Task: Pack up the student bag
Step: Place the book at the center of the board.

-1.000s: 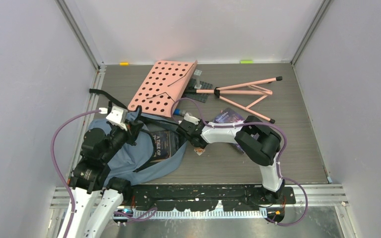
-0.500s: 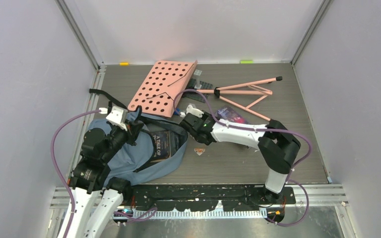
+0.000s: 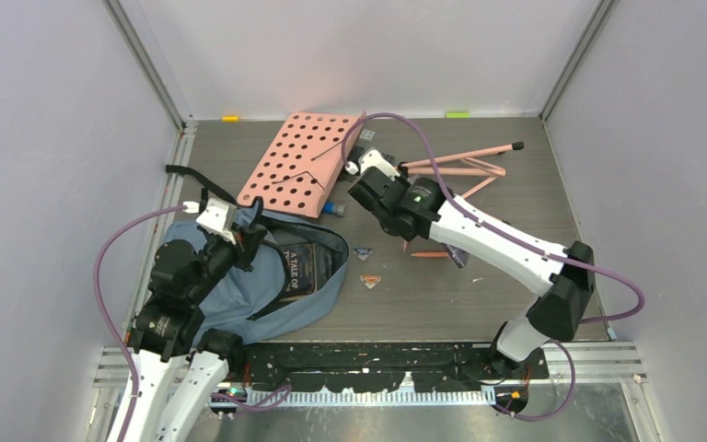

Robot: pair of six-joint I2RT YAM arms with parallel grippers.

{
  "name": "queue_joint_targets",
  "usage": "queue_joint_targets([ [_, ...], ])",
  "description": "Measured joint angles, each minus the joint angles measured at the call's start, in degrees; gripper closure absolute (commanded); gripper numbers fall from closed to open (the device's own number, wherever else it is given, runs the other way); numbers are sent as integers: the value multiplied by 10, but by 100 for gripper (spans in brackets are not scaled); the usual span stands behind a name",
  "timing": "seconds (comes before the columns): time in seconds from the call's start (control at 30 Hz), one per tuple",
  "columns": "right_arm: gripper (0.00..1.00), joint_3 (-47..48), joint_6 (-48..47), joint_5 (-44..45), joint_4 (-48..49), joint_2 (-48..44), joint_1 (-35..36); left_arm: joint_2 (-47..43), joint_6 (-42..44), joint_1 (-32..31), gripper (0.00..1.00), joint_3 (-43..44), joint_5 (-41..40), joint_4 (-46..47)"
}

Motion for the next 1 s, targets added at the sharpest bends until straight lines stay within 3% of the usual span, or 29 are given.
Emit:
queue_joint_targets([
  [0.23, 99, 21, 70, -160, -80, -43, 0, -1, 0, -1, 100, -1, 0, 0],
  [0.5, 99, 22, 116, -323, -99, -44, -4, -1, 0, -4, 100, -1, 0, 0],
  [0.9, 99, -20, 119, -388, -15, 2, -35, 1, 0, -8, 100, -1, 0, 0],
  [1.0, 89, -32, 116, -388, -1, 20, -37, 2, 0, -8, 100, -1, 0, 0],
])
